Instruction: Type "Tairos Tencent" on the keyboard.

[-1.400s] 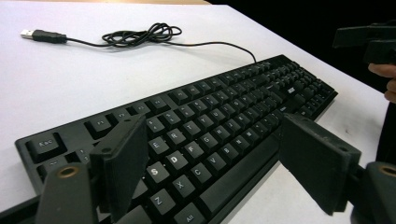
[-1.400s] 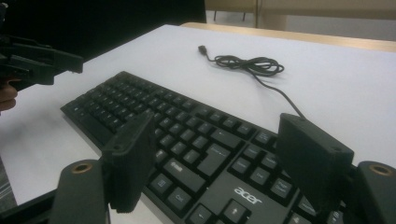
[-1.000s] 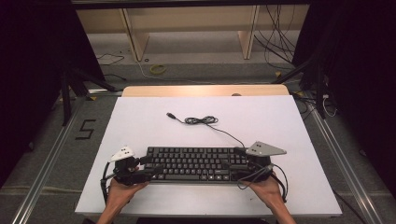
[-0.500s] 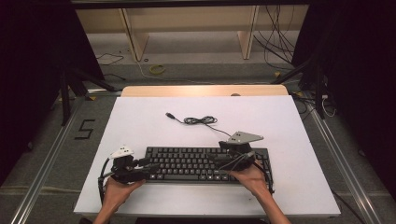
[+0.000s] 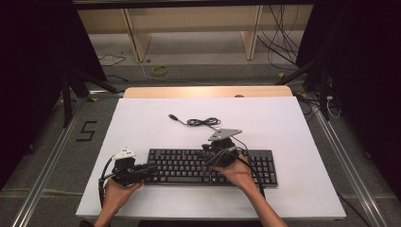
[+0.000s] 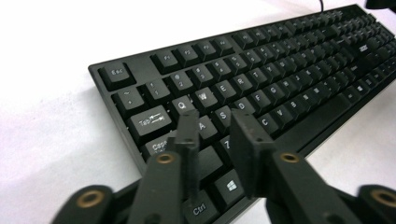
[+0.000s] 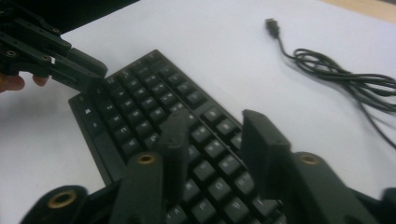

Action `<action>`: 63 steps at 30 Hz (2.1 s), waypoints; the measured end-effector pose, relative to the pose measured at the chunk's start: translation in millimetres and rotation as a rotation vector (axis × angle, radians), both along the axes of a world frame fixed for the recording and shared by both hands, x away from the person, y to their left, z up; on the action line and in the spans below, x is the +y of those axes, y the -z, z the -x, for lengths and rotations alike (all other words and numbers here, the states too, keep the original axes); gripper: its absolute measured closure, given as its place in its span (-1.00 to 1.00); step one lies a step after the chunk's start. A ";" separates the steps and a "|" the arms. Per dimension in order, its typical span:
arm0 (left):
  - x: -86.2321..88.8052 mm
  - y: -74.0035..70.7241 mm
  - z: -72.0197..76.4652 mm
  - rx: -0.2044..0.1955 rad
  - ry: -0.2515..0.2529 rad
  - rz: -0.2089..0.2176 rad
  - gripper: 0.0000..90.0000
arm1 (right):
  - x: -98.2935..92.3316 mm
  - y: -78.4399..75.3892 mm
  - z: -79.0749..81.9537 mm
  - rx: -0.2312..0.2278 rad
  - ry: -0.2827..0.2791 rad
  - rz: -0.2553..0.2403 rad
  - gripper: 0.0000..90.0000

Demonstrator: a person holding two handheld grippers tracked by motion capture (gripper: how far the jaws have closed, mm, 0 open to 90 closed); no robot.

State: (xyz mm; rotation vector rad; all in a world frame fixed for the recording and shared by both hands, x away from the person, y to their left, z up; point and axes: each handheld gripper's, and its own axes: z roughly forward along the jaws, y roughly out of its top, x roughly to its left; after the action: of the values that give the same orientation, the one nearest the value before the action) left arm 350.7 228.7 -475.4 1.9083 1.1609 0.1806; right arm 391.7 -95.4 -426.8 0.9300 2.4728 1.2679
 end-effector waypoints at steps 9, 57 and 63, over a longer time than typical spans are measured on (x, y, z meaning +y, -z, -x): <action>1.6 2.3 -0.1 0.028 0.017 -0.046 0.97 | 40.4 18.0 -9.0 0.060 -0.060 0.043 0.88; 3.2 7.4 -4.8 0.077 0.025 -0.083 0.98 | 75.0 49.9 -19.4 0.119 -0.085 0.117 1.00; 3.5 7.4 -4.4 0.070 0.026 -0.078 0.98 | 71.7 47.7 -18.6 0.135 -0.076 0.083 1.00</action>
State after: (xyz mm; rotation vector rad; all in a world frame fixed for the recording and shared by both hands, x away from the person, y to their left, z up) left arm 355.1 232.2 -482.8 2.0113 1.1902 0.1477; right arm 410.3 -23.7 -474.6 0.9377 2.6664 1.1499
